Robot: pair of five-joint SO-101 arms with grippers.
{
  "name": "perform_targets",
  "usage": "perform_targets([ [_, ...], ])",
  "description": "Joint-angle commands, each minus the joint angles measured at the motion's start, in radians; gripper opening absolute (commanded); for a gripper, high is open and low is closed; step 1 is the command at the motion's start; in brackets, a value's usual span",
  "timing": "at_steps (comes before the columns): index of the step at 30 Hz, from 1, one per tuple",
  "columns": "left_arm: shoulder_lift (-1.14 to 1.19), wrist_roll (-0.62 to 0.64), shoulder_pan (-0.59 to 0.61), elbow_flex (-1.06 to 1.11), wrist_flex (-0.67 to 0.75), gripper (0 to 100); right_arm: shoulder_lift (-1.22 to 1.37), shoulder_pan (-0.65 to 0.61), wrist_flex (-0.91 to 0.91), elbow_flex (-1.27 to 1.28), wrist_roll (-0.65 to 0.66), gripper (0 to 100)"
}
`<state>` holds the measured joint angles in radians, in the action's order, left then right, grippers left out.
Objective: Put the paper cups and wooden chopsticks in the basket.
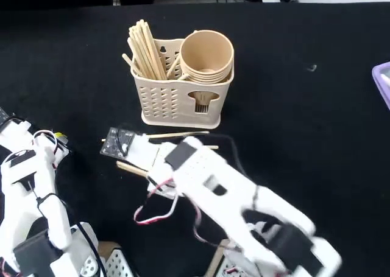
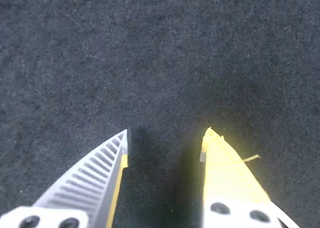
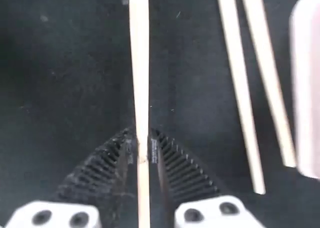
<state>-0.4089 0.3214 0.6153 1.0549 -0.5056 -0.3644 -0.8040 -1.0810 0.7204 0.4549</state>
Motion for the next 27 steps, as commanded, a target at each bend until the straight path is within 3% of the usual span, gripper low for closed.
perform_targets([
  [1, -0.035, 0.003, 0.002, -0.015, 0.014, 24, -0.245, 0.015, -0.028, -0.058, 0.006, 1.0],
  [6, -0.035, 0.003, 0.002, -0.016, 0.014, 24, -0.47, 0.11, 0.103, -0.179, -0.006, 1.0],
  [13, -0.035, 0.003, 0.002, -0.016, 0.014, 24, -0.498, 0.287, 0.624, -0.197, -0.321, 1.1],
  [20, -0.035, 0.003, 0.002, -0.016, 0.014, 24, -0.343, 0.307, 1.126, -0.16, -0.381, 1.1],
  [27, -0.035, 0.003, 0.002, -0.015, 0.014, 24, -0.127, 0.316, 1.177, -0.229, -0.376, 1.1],
])
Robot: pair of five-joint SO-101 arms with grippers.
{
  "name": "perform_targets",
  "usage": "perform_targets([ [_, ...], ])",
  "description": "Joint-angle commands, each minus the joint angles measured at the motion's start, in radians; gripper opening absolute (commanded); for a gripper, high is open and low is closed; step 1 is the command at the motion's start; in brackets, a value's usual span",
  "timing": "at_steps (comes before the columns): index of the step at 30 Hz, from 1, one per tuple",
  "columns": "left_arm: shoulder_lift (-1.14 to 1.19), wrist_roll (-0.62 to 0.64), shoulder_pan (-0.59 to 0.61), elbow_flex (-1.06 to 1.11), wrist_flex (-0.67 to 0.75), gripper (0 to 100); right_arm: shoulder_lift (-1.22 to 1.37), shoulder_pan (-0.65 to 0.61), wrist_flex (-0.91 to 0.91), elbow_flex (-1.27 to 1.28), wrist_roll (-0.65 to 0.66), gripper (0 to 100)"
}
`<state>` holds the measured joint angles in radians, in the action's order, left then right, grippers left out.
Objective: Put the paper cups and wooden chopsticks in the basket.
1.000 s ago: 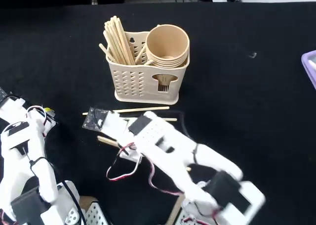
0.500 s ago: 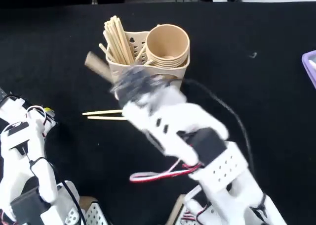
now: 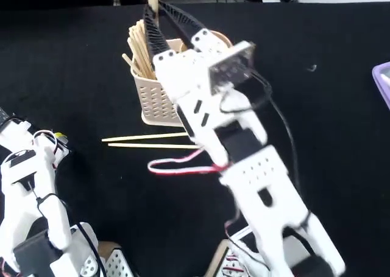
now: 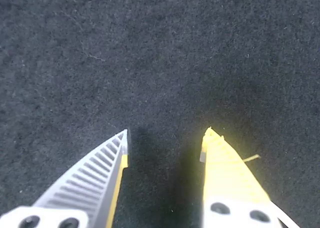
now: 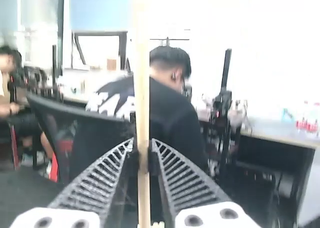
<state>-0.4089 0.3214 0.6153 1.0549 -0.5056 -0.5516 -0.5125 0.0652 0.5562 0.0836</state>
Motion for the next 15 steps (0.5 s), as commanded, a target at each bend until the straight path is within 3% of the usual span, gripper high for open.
perform_targets([
  [1, -0.035, 0.003, 0.002, -0.015, 0.014, 24, 0.088, 0.038, 0.029, -0.062, -0.009, 1.1],
  [6, -0.035, 0.003, 0.002, -0.013, 0.014, 24, 0.168, 0.052, -0.063, -0.059, -0.002, 3.7],
  [11, -0.035, 0.003, 0.002, -0.015, 0.014, 24, 0.091, 0.048, -0.232, -0.059, -0.009, 21.6],
  [15, -0.035, 0.003, 0.002, -0.015, 0.014, 24, -0.058, 0.017, -0.454, -0.047, -0.003, 21.9],
])
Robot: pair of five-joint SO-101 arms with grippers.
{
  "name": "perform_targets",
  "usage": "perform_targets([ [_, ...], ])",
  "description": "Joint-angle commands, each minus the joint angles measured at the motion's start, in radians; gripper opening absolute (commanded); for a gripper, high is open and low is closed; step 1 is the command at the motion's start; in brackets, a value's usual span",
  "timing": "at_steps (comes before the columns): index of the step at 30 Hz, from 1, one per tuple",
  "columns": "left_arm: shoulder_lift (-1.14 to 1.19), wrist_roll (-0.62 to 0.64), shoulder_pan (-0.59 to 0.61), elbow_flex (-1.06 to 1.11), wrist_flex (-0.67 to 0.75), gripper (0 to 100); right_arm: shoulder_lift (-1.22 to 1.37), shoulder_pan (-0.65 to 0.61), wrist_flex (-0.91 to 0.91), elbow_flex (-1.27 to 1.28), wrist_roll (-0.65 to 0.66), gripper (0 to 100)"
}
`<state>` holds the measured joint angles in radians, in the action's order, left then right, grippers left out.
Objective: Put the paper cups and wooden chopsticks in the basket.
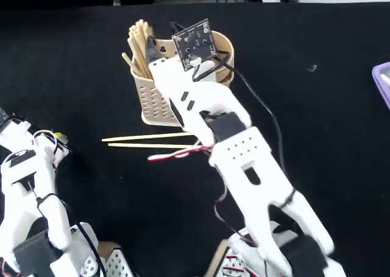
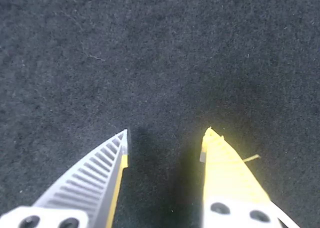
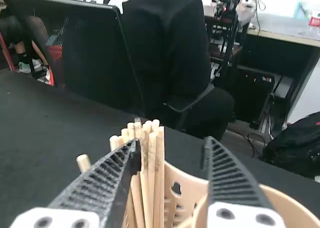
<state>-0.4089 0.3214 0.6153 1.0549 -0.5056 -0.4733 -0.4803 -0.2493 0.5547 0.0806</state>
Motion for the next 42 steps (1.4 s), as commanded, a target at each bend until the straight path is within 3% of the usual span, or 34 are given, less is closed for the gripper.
perform_targets([
  [1, -0.035, 0.003, 0.002, -0.015, 0.014, 24, -0.173, -0.029, -0.21, -0.035, 0.002, 21.9],
  [6, -0.035, 0.003, 0.002, -0.019, 0.014, 24, -0.286, -0.201, -0.465, 0.097, 0.026, 21.9],
  [9, -0.035, 0.003, 0.002, -0.021, 0.014, 24, -0.231, -0.292, -0.437, 0.236, 0.109, 21.9],
  [14, -0.035, 0.008, 0.01, -0.022, 0.014, 24, 0.015, -0.304, -0.258, 0.3, 0.15, 22.3],
  [19, -0.035, 0.012, 0.05, -0.025, 0.008, 24, 0.348, -0.304, -0.258, 0.091, 0.152, 23.7],
  [26, -0.035, 0.077, 0.108, -0.033, 0.003, 24, 0.71, -0.31, -0.517, -0.309, 0.333, 30.4],
  [30, -0.035, 0.077, 0.108, -0.033, 0.003, 24, 0.84, -0.31, -0.637, -0.478, 0.474, 30.4],
  [39, -0.035, 0.077, 0.108, -0.031, 0.005, 24, 1.033, -0.287, -0.784, -0.693, 0.603, 30.0],
  [42, -0.035, 0.077, 0.108, -0.033, 0.005, 24, 1.066, -0.287, -0.865, -0.725, 0.634, 21.6],
])
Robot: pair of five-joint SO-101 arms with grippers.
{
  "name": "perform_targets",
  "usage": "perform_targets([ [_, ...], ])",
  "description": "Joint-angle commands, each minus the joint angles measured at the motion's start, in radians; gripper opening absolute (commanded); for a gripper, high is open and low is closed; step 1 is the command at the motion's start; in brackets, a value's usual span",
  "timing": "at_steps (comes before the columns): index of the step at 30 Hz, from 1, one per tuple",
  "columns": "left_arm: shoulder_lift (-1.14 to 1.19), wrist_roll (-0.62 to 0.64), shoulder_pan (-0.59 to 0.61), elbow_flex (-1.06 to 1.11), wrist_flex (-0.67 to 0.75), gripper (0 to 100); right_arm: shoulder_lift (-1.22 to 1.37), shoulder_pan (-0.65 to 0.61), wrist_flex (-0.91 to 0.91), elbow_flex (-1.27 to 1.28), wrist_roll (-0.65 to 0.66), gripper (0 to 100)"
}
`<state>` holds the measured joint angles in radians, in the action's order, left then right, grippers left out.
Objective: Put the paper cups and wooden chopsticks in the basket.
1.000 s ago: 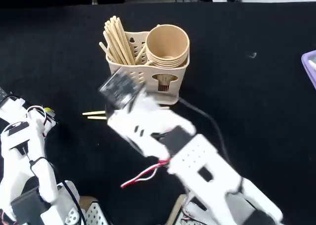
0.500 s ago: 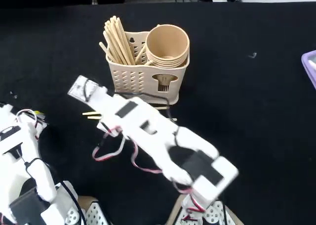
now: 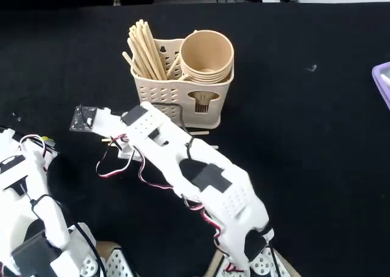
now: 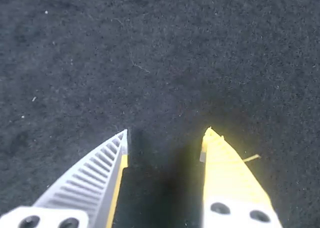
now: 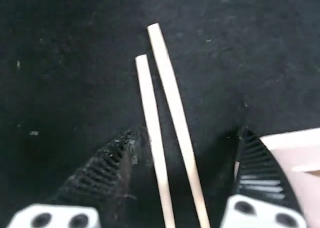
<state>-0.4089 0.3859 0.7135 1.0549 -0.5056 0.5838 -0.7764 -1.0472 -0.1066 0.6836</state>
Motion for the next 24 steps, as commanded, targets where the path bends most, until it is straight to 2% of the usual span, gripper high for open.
perform_targets([
  [1, -0.035, 0.012, 0.01, -0.033, 0.005, 24, 0.016, 0.009, -0.083, -0.07, 0.029, 16.8],
  [4, -0.035, 0.012, 0.01, -0.033, 0.005, 24, 0.016, 0.012, -0.101, -0.074, 0.025, 0.4],
  [6, -0.035, 0.012, 0.008, -0.033, 0.005, 24, -0.001, 0.02, -0.132, -0.071, 0.025, 3.1],
  [13, -0.035, 0.012, 0.007, -0.033, 0.005, 24, -0.136, 0.012, -0.216, -0.033, -0.011, 1.0],
  [21, -0.035, 0.012, 0.008, -0.033, 0.005, 24, -0.354, 0.017, -0.196, 0.196, -0.094, 1.0],
  [24, -0.035, 0.012, 0.004, -0.035, 0.006, 24, -0.443, 0.014, -0.094, 0.334, -0.126, 1.1],
])
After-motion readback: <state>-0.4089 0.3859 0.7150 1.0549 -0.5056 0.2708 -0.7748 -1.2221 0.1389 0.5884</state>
